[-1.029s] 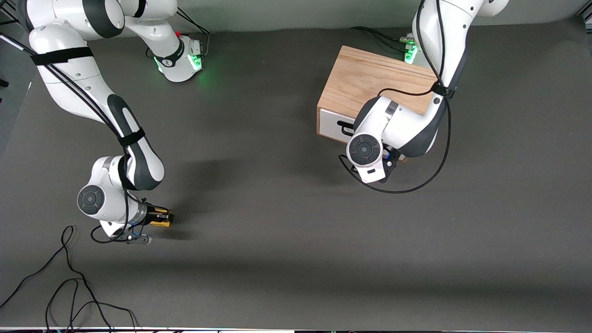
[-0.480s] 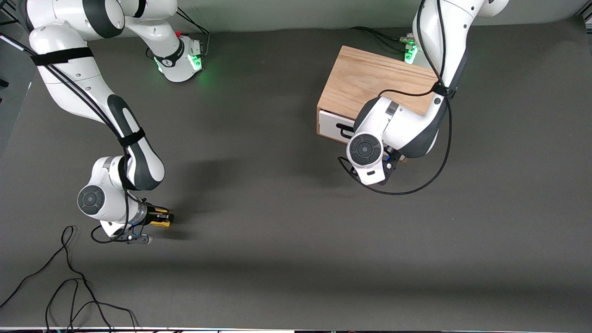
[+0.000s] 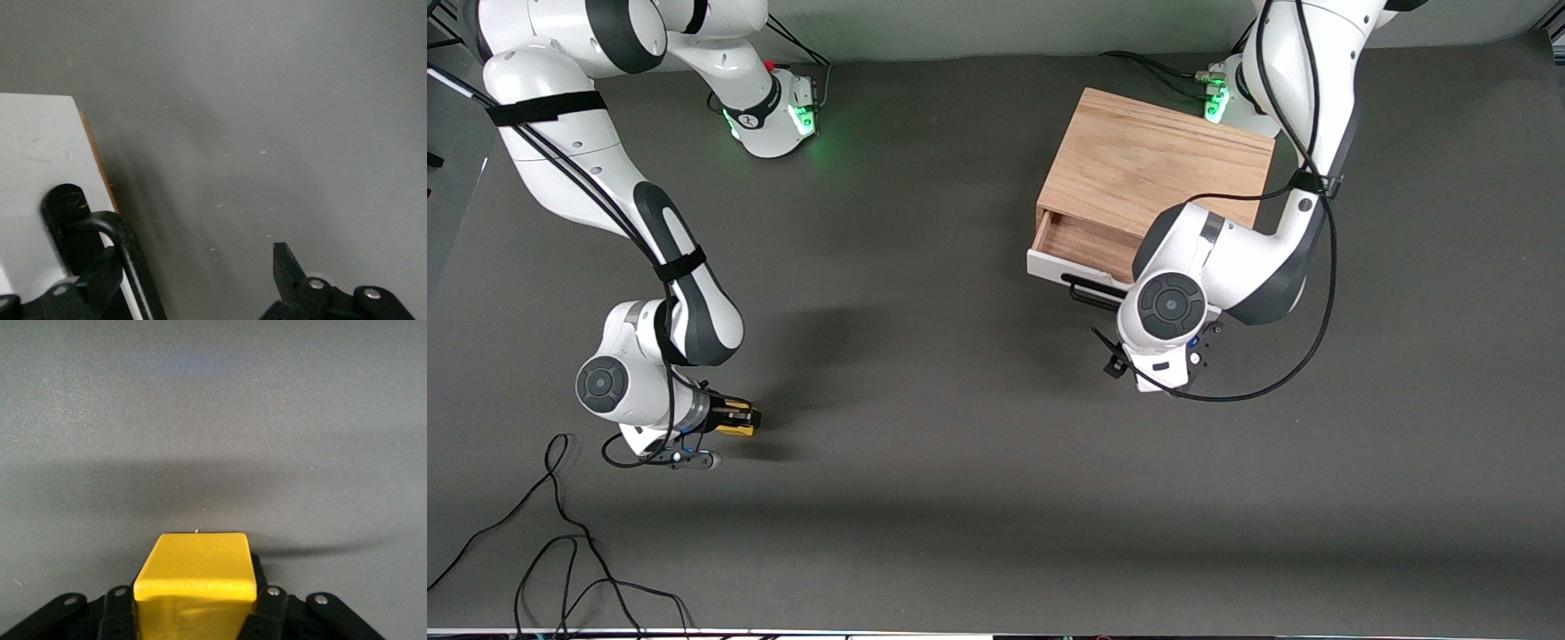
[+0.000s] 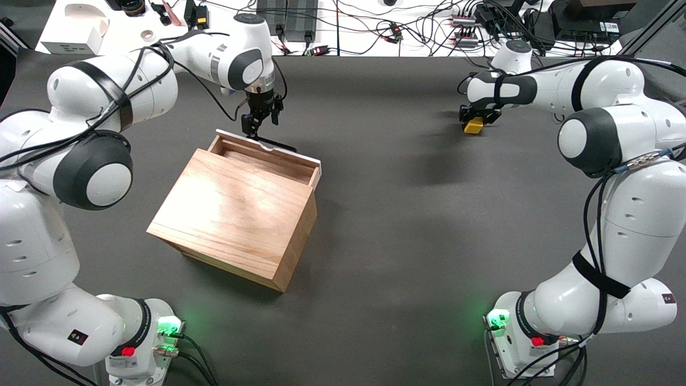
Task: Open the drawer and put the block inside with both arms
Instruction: 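Pull the drawer open with the left gripper while the right gripper lifts the cube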
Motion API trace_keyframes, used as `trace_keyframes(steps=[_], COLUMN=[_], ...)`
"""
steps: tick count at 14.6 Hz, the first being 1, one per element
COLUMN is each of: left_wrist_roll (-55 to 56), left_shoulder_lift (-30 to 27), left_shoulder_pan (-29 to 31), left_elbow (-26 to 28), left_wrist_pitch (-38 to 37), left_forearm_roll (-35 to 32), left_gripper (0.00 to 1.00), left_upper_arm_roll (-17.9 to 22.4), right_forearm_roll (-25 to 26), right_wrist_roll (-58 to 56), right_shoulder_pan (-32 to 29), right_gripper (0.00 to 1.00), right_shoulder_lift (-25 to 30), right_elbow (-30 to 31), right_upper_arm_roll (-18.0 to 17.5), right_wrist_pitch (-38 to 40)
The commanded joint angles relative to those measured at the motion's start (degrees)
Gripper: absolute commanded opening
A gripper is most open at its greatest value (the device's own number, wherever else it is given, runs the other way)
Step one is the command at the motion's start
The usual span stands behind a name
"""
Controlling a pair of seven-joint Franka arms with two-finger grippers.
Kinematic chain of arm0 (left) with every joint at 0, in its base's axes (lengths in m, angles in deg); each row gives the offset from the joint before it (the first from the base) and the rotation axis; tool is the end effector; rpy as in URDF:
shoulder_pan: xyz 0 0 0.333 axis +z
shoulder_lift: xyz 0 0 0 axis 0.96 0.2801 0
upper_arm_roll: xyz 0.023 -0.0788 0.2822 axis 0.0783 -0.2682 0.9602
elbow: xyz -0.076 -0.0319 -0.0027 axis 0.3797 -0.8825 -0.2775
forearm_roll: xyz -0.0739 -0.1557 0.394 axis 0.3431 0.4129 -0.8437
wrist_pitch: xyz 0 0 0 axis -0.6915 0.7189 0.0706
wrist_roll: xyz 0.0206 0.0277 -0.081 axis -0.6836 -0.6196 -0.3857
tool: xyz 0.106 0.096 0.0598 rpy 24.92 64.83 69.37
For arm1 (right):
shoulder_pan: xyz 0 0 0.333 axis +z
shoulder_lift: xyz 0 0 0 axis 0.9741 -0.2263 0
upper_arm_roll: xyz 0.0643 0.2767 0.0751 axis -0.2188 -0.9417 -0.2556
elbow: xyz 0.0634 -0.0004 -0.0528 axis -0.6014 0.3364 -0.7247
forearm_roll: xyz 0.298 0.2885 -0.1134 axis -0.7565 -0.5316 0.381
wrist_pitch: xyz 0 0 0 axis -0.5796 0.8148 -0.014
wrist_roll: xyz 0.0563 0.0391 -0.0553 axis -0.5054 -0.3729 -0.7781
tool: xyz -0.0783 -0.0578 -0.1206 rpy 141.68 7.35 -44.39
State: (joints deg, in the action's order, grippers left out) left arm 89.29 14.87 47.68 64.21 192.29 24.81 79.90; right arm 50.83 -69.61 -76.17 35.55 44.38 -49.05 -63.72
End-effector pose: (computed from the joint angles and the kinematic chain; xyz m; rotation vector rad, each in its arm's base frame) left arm 0.5955 -0.3357 0.2215 -2.6883 -1.3684 0.2123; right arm 0.6706 0.0146 0.0820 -3.1348 0.1687 0.0592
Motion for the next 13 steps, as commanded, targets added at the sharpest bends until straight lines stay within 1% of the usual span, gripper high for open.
trace_keyframes(steps=[1,4,5,6,7,10,11,13], left_wrist_roll=[-2.58,-2.59,-2.59,-2.76,-2.85,-2.59,-2.59,-2.68], left_shoulder_lift=[1.86,3.00,3.00,2.83,2.65,2.30,1.86,0.02], left_shoulder_pan=[-0.14,-0.14,-0.14,-0.14,-0.05,0.12,0.30,0.21], left_elbow=[-2.32,-2.32,-2.41,-2.59,-3.11,-6.18,-6.45,-7.94], left_wrist_pitch=[4.13,6.77,6.78,6.69,6.69,5.20,4.06,-1.81], left_forearm_roll=[-0.54,-0.89,-0.98,-1.07,-1.07,-0.98,-0.89,-0.72], left_gripper=[1.00,1.00,1.00,1.00,1.00,1.00,1.00,1.00], left_upper_arm_roll=[0.11,0.02,0.02,0.02,0.02,0.02,0.02,0.02], right_forearm_roll=[0.26,0.44,0.53,0.61,0.62,-0.17,-0.26,-0.26], right_wrist_roll=[0.37,-0.16,-0.07,0.02,0.45,0.81,0.81,1.16], right_shoulder_pan=[-0.22,-0.31,-0.05,0.13,0.31,0.57,1.18,3.29], right_gripper=[0.01,0.01,0.01,0.01,0.01,0.01,0.01,0.01], right_shoulder_lift=[-0.79,0.34,0.87,2.36,3.50,4.30,4.30,4.39], right_elbow=[-0.75,-1.19,-1.46,-2.85,-5.39,-18.90,-22.95,-29.47], right_upper_arm_roll=[-0.29,-0.29,-0.21,-0.29,-0.38,-1.00,-1.08,-1.08], right_wrist_pitch=[0.02,0.19,1.41,4.73,9.81,28.79,33.20,39.98])
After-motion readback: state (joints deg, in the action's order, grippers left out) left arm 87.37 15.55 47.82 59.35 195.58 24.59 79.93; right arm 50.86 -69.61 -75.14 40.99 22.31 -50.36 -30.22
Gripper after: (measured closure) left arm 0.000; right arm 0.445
